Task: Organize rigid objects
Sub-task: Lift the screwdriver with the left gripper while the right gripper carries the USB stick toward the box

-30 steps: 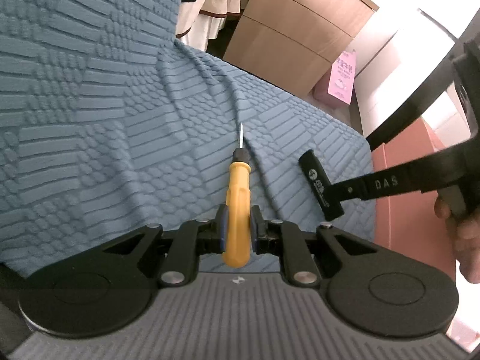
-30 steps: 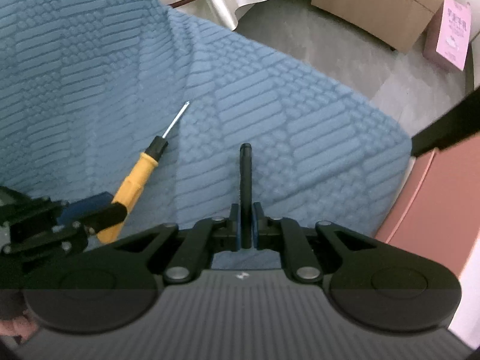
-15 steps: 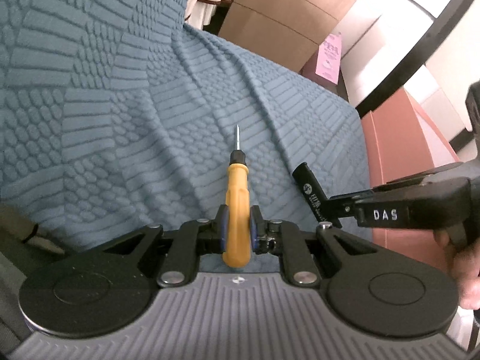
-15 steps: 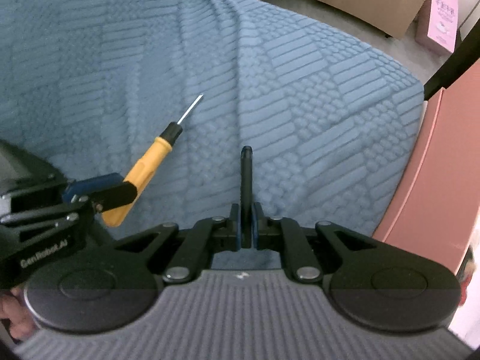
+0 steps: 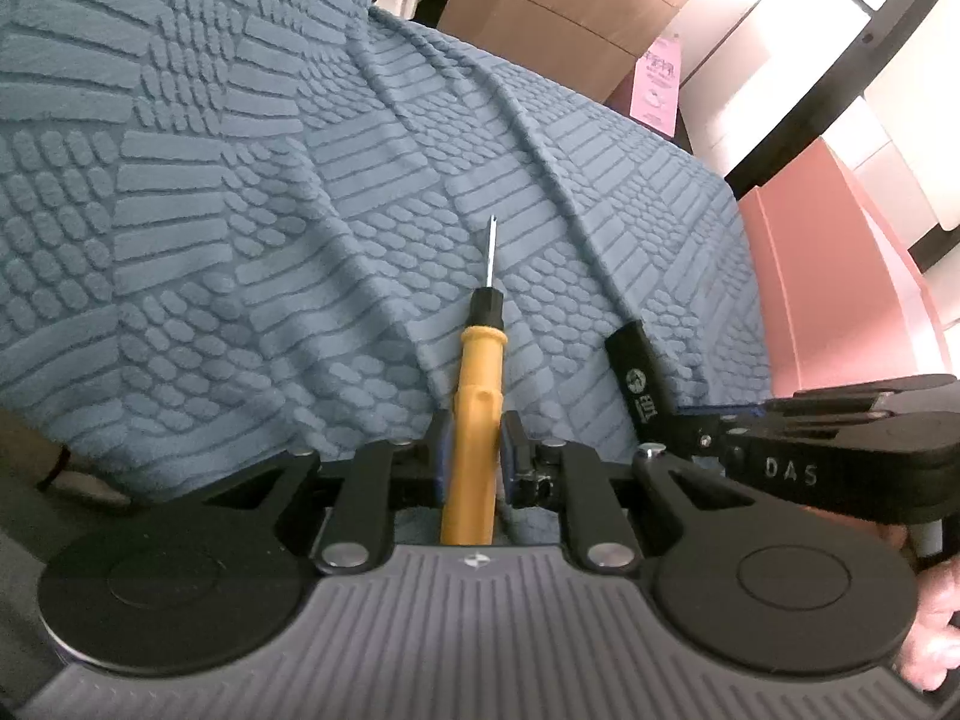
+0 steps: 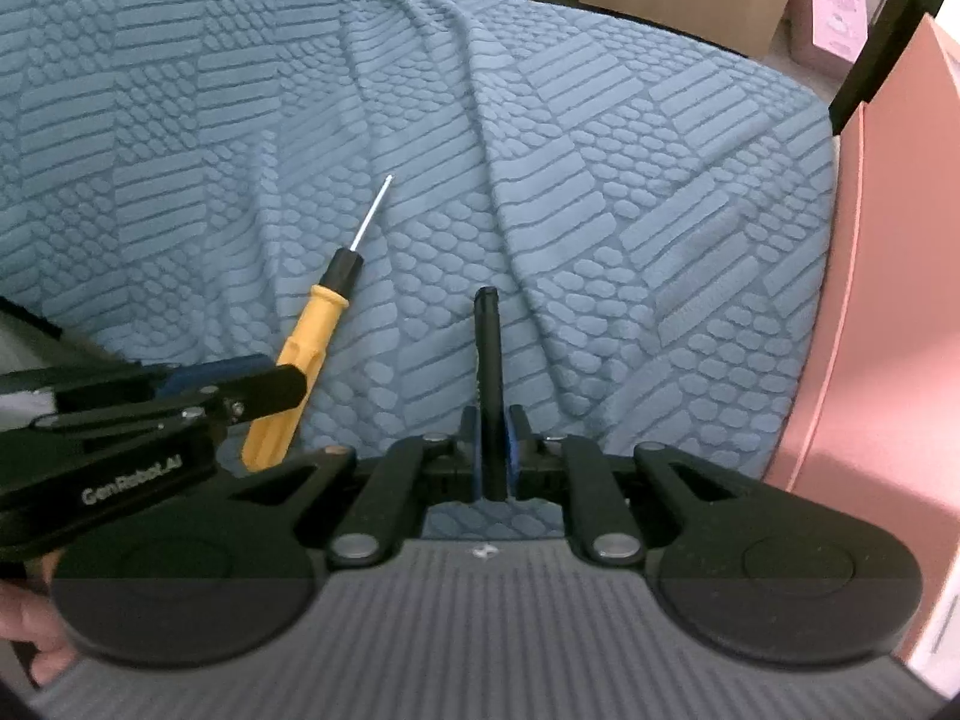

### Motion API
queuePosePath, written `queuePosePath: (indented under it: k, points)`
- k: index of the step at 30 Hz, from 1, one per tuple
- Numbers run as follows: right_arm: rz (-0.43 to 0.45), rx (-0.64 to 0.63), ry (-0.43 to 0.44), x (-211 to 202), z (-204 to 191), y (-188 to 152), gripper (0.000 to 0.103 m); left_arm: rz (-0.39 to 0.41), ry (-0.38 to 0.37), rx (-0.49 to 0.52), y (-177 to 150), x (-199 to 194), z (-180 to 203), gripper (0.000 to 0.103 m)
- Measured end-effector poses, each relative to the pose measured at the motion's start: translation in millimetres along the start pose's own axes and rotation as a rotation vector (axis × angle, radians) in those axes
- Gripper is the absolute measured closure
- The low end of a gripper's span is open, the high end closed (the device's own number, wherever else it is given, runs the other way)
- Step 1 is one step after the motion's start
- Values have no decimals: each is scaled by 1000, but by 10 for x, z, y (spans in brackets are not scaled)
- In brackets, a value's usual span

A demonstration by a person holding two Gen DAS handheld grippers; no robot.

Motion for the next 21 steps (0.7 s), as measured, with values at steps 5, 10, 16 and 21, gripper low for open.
queuePosePath:
  k: [5,10,16,21]
  points:
    - [14,-1,-5,104,-49,24,89,16,13,40,66,89,26,84]
    - [50,-11,-25,148,-118,84,89,37,18,55,121,173,18,83]
    - [90,5,-45,161,-155,83,90,62,17,76,202,250,33,83]
    - [100,18,-60,144,-156,49,90,69,-2,66,253,288,14,83]
Point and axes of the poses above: each gripper's, at about its wrist camera, not at the fingertips, and x roughly the way its jaws point, z to its right, y to its top, the point moved 1 cm from there along x, roughly the way its jaws point, and after that the axes turned 10 degrees about x, right-handed, at the moved point
